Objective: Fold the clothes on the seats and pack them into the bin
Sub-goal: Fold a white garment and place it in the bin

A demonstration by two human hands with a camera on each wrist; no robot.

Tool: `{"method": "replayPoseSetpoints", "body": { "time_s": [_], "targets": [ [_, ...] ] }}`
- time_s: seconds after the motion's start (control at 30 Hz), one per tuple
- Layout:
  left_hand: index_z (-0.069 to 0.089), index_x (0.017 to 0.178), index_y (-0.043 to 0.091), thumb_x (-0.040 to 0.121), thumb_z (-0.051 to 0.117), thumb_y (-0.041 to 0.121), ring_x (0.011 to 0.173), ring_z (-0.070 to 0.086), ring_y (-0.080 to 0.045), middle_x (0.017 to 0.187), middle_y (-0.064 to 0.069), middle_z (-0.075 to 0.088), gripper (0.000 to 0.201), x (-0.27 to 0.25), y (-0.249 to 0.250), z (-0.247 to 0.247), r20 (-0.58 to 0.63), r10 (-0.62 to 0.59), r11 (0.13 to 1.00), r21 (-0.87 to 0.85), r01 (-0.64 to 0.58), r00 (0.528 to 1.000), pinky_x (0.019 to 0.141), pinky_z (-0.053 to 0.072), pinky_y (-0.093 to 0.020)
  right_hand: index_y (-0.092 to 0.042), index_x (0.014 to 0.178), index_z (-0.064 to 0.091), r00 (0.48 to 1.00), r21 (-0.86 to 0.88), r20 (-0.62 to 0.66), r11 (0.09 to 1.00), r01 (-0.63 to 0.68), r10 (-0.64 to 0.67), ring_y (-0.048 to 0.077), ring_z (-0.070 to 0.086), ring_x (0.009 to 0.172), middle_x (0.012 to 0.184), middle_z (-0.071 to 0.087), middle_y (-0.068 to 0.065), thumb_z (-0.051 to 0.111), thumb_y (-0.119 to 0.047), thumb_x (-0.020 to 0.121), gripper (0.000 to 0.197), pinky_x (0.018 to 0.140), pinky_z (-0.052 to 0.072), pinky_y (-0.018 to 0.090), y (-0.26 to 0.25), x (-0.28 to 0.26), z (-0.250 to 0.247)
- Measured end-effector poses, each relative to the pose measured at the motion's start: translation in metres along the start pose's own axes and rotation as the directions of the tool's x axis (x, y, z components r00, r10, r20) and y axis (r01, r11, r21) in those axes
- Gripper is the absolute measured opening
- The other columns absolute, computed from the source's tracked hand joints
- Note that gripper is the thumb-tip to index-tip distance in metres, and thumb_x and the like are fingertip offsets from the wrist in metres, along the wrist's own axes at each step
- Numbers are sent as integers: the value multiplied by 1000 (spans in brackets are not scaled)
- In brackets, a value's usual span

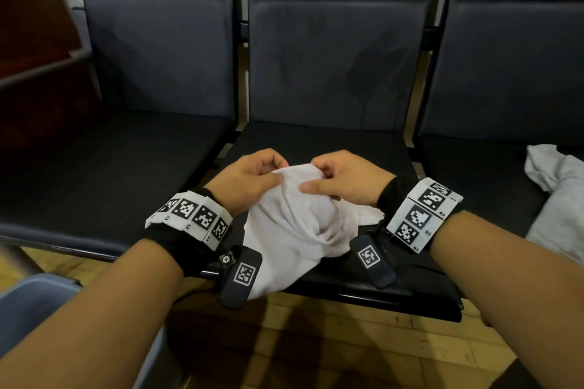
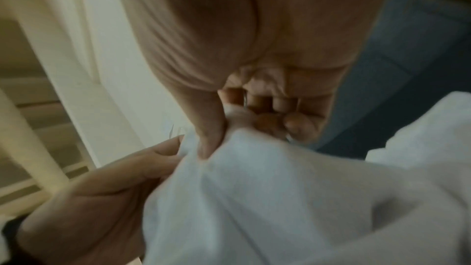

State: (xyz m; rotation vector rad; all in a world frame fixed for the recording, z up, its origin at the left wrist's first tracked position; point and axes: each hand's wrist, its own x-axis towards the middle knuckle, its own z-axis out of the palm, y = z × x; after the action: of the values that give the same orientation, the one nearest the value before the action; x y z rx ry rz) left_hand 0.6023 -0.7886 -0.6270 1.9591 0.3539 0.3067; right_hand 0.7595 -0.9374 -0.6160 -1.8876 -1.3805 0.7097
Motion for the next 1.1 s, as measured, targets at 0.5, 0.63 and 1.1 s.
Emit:
{"method": "replayPoseSetpoints", "body": {
  "time_s": [0.5, 0.63, 1.1],
  "targets": [
    [65, 110, 16, 80, 68, 38, 96, 64, -17, 104, 0, 68, 38, -1, -36, -16, 120, -396, 759, 602, 250, 911, 89, 51, -33, -4, 79, 50, 783, -1, -620, 999, 52, -41, 0, 38, 54, 69, 46, -1, 69, -13, 83, 22, 51, 35, 10, 7, -4, -38],
    [59, 103, 12, 90, 61, 31, 91, 64, -28, 100, -11, 66, 23, 2, -41, -21, -17, -347, 823, 474, 313, 938, 83, 53, -39, -7, 88, 63, 805, -65, -591, 993, -99, 42, 10, 56, 73, 80, 62, 0, 72, -25, 84, 21, 64, 45, 20, 31, -8, -51],
    [65, 79, 25, 82, 72, 36, 75, 58, -12, 75, 7, 63, 13, -6, -29, -32, -10, -392, 706, 638, 308, 920, 65, 43, -19, 1, 86, 64, 717, 9, -667, 965, -261, 200, 20, 54, 74, 78, 58, 9, 64, -26, 92, 28, 61, 41, 24, 67, -17, -75]
  ]
}}
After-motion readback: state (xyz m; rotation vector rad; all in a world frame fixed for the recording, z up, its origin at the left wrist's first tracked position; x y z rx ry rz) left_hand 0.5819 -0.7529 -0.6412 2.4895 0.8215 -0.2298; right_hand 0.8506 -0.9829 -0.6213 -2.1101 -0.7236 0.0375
